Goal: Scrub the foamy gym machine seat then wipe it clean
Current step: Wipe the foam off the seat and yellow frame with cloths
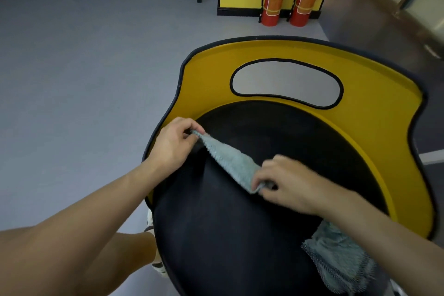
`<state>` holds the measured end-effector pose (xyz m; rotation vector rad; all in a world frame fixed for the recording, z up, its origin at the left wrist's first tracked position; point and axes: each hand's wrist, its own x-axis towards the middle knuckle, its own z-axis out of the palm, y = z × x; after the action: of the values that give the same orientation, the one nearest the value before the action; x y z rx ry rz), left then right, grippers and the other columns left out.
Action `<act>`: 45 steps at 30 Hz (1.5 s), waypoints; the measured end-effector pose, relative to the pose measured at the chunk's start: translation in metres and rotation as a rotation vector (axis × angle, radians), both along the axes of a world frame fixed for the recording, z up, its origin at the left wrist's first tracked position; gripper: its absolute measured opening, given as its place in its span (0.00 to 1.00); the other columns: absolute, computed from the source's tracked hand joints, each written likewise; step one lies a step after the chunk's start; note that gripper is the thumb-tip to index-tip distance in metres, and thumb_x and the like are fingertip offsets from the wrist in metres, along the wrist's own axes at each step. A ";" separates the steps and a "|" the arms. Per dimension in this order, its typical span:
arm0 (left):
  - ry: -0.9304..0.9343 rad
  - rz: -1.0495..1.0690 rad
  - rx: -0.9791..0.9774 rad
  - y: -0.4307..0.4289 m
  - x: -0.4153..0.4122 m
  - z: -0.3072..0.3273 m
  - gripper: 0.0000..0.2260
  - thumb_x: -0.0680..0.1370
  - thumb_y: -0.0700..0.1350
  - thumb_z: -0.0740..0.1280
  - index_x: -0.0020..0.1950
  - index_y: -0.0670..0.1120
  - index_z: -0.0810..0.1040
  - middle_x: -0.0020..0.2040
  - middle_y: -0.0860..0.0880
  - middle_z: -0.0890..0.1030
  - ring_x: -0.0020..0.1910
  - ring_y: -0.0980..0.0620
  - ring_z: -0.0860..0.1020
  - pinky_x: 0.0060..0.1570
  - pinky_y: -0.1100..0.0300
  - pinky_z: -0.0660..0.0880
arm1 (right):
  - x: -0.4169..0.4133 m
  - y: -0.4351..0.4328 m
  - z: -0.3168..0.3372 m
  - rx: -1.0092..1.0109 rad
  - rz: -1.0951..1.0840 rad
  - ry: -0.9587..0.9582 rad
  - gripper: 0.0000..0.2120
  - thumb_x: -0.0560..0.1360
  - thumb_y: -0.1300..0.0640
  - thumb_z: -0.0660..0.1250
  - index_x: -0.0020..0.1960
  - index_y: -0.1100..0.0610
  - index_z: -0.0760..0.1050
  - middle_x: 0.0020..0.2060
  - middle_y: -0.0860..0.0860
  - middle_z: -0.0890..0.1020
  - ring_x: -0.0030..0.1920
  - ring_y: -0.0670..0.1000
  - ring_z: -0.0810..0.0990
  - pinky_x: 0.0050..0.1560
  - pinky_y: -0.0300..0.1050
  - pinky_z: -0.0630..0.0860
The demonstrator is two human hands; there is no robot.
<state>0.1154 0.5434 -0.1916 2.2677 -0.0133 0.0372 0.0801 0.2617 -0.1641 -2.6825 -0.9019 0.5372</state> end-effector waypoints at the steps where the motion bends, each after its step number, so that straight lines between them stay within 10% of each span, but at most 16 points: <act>1: 0.004 0.002 -0.003 -0.002 -0.006 -0.003 0.09 0.81 0.40 0.68 0.49 0.55 0.81 0.53 0.57 0.77 0.46 0.58 0.79 0.44 0.70 0.72 | -0.012 0.003 -0.009 0.008 0.047 0.004 0.08 0.78 0.49 0.66 0.55 0.41 0.80 0.43 0.36 0.73 0.50 0.41 0.69 0.54 0.43 0.74; 6: -0.044 -0.084 -0.014 -0.011 -0.029 -0.010 0.12 0.78 0.37 0.69 0.46 0.55 0.81 0.53 0.58 0.79 0.52 0.60 0.78 0.52 0.62 0.76 | -0.040 0.007 -0.034 -0.003 0.042 0.175 0.18 0.79 0.40 0.66 0.68 0.41 0.76 0.57 0.37 0.78 0.60 0.39 0.72 0.63 0.42 0.72; 15: -0.110 -0.735 0.274 -0.085 -0.079 -0.010 0.16 0.77 0.41 0.64 0.62 0.56 0.78 0.66 0.58 0.71 0.59 0.56 0.75 0.57 0.54 0.77 | -0.003 -0.035 -0.022 0.281 -0.657 0.023 0.10 0.82 0.52 0.62 0.48 0.39 0.79 0.41 0.38 0.83 0.46 0.40 0.82 0.54 0.51 0.79; 18: -0.086 -0.720 0.432 -0.087 -0.089 -0.033 0.26 0.83 0.49 0.59 0.81 0.57 0.58 0.81 0.51 0.57 0.79 0.52 0.57 0.77 0.56 0.58 | -0.002 -0.042 -0.024 0.282 -0.698 0.029 0.11 0.82 0.53 0.62 0.49 0.40 0.79 0.41 0.38 0.83 0.45 0.40 0.82 0.54 0.52 0.80; 22: 0.053 -0.727 0.742 -0.084 -0.091 -0.055 0.29 0.86 0.59 0.45 0.82 0.53 0.35 0.81 0.50 0.32 0.79 0.52 0.30 0.78 0.51 0.33 | -0.002 -0.043 -0.021 0.312 -0.717 0.042 0.11 0.83 0.52 0.61 0.50 0.40 0.79 0.41 0.39 0.83 0.45 0.40 0.82 0.53 0.51 0.81; 33: 0.261 0.132 0.714 -0.024 -0.014 -0.077 0.29 0.85 0.57 0.43 0.83 0.47 0.40 0.83 0.41 0.44 0.81 0.41 0.45 0.80 0.46 0.44 | 0.001 -0.058 -0.010 0.417 -0.703 0.049 0.11 0.83 0.54 0.61 0.51 0.42 0.81 0.42 0.43 0.84 0.46 0.42 0.83 0.54 0.53 0.81; 36: 0.162 0.091 0.811 -0.039 -0.011 -0.077 0.29 0.85 0.56 0.41 0.83 0.43 0.43 0.83 0.39 0.47 0.82 0.40 0.46 0.79 0.44 0.40 | 0.002 -0.063 -0.008 0.469 -0.697 0.045 0.11 0.83 0.54 0.62 0.52 0.42 0.81 0.42 0.40 0.84 0.45 0.41 0.83 0.53 0.51 0.82; 41: -0.047 -0.548 0.775 -0.105 -0.065 -0.073 0.28 0.85 0.55 0.40 0.82 0.46 0.39 0.82 0.43 0.41 0.81 0.44 0.39 0.79 0.46 0.37 | 0.012 -0.068 -0.001 0.564 -0.702 0.044 0.11 0.83 0.56 0.62 0.51 0.44 0.82 0.42 0.41 0.85 0.45 0.44 0.84 0.52 0.53 0.83; 45: 0.087 -0.149 0.870 -0.060 -0.006 -0.077 0.28 0.84 0.56 0.38 0.82 0.46 0.37 0.82 0.41 0.39 0.81 0.42 0.39 0.79 0.45 0.40 | 0.017 -0.074 0.006 0.618 -0.694 0.010 0.11 0.83 0.56 0.62 0.52 0.45 0.82 0.43 0.42 0.85 0.45 0.43 0.84 0.50 0.49 0.82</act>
<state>0.1090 0.4832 -0.2690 3.1263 -0.1842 -0.1797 0.0969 0.1874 -0.1585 -2.1945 -0.0566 0.0827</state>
